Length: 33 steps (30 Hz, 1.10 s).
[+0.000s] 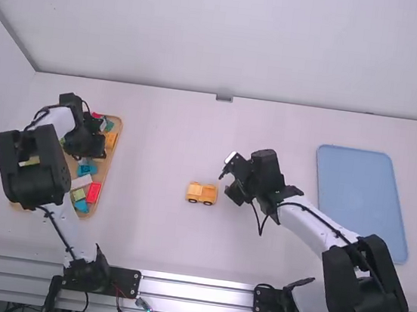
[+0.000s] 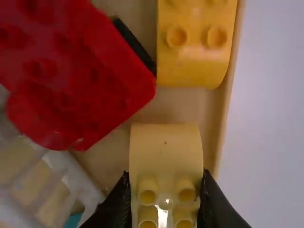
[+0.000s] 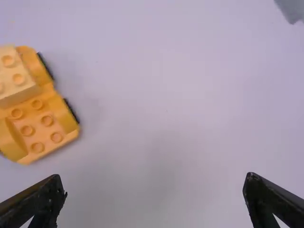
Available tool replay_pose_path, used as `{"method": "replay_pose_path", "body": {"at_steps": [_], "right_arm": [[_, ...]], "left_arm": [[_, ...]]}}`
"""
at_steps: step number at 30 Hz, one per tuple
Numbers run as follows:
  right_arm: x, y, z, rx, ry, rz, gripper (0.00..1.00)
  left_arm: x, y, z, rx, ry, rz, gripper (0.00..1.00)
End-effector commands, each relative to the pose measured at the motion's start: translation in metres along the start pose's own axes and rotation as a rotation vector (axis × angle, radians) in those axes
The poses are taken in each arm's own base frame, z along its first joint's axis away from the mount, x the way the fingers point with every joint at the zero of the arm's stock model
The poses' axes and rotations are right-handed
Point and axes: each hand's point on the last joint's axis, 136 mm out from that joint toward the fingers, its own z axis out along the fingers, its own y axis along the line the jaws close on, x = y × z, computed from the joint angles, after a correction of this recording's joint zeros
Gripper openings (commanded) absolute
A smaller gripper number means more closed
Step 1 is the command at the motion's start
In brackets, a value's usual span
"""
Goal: Assemble lego blocks to make yellow taxi
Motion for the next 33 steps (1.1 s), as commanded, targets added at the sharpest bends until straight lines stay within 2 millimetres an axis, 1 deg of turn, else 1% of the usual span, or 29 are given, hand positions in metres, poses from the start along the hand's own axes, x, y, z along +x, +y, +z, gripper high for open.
{"method": "replay_pose_path", "body": {"at_steps": [1,4,6,7,8,9,10,12,13,14,15,16,18,20,21,22,23,24,25,26,28,29,30,33], "right_arm": [[-0.005,-0.032,-0.01,0.138,0.006,0.128,0.99],[-0.004,-0.043,-0.016,0.181,0.002,0.196,0.99],[-0.008,-0.049,-0.023,0.199,-0.023,0.251,0.99],[-0.009,-0.054,-0.029,0.212,-0.038,0.282,0.99],[-0.012,-0.061,-0.037,0.232,-0.059,0.323,0.99],[-0.012,-0.062,-0.038,0.235,-0.062,0.329,0.99],[-0.014,-0.071,-0.049,0.262,-0.089,0.385,0.99],[-0.011,-0.084,-0.063,0.319,-0.102,0.463,0.99],[-0.002,-0.099,-0.078,0.401,-0.099,0.553,0.99],[0.005,-0.108,-0.087,0.452,-0.094,0.603,0.99],[0.009,-0.113,-0.093,0.483,-0.091,0.631,0.99],[0.02,-0.123,-0.107,0.552,-0.084,0.696,0.99],[0.03,-0.129,-0.12,0.6,-0.074,0.748,0.99],[0.043,-0.134,-0.136,0.649,-0.062,0.808,0.99],[0.047,-0.135,-0.143,0.666,-0.059,0.83,0.99],[0.051,-0.137,-0.148,0.682,-0.056,0.846,0.99],[0.058,-0.139,-0.156,0.71,-0.051,0.873,0.99],[0.061,-0.141,-0.16,0.725,-0.051,0.886,0.99],[0.068,-0.144,-0.169,0.76,-0.049,0.914,0.99],[0.072,-0.146,-0.177,0.779,-0.05,0.932,0.99],[0.078,-0.146,-0.186,0.79,-0.053,0.949,0.99],[0.079,-0.146,-0.188,0.793,-0.053,0.953,0.99],[0.084,-0.146,-0.196,0.808,-0.05,0.968,0.99],[0.092,-0.147,-0.208,0.835,-0.048,0.986,0.99]], "left_arm": [[-0.022,-0.009,-0.03,-0.017,-0.066,-0.031,0.02],[-0.033,-0.026,-0.047,-0.021,-0.109,0.024,0.02],[-0.04,-0.046,-0.061,-0.02,-0.144,0.075,0.02],[-0.043,-0.06,-0.067,-0.014,-0.161,0.117,0.02],[-0.045,-0.082,-0.074,0.009,-0.178,0.196,0.02],[-0.045,-0.085,-0.075,0.014,-0.18,0.21,0.02],[-0.044,-0.118,-0.081,0.065,-0.195,0.337,0.02],[-0.041,-0.153,-0.086,0.108,-0.206,0.459,0.02],[-0.037,-0.184,-0.087,0.132,-0.207,0.566,0.02],[-0.034,-0.2,-0.086,0.137,-0.207,0.625,0.02],[-0.032,-0.21,-0.086,0.139,-0.208,0.66,0.02],[-0.025,-0.236,-0.086,0.152,-0.206,0.739,0.02],[-0.018,-0.263,-0.086,0.168,-0.213,0.821,0.02],[-0.008,-0.305,-0.084,0.194,-0.233,0.926,0.02],[-0.003,-0.32,-0.083,0.2,-0.239,0.97,0.02],[0.001,-0.329,-0.082,0.201,-0.239,1.009,0.02],[0.014,-0.347,-0.078,0.205,-0.229,1.092,0.02],[0.017,-0.351,-0.077,0.203,-0.226,1.11,0.02],[0.026,-0.366,-0.071,0.181,-0.215,1.162,0.01],[0.031,-0.376,-0.065,0.161,-0.211,1.185,0.02],[0.037,-0.39,-0.054,0.128,-0.207,1.233,0.02],[0.039,-0.392,-0.052,0.125,-0.204,1.243,0.02],[0.048,-0.403,-0.041,0.12,-0.188,1.303,0.02],[0.061,-0.417,-0.025,0.127,-0.162,1.369,0.01]]}}
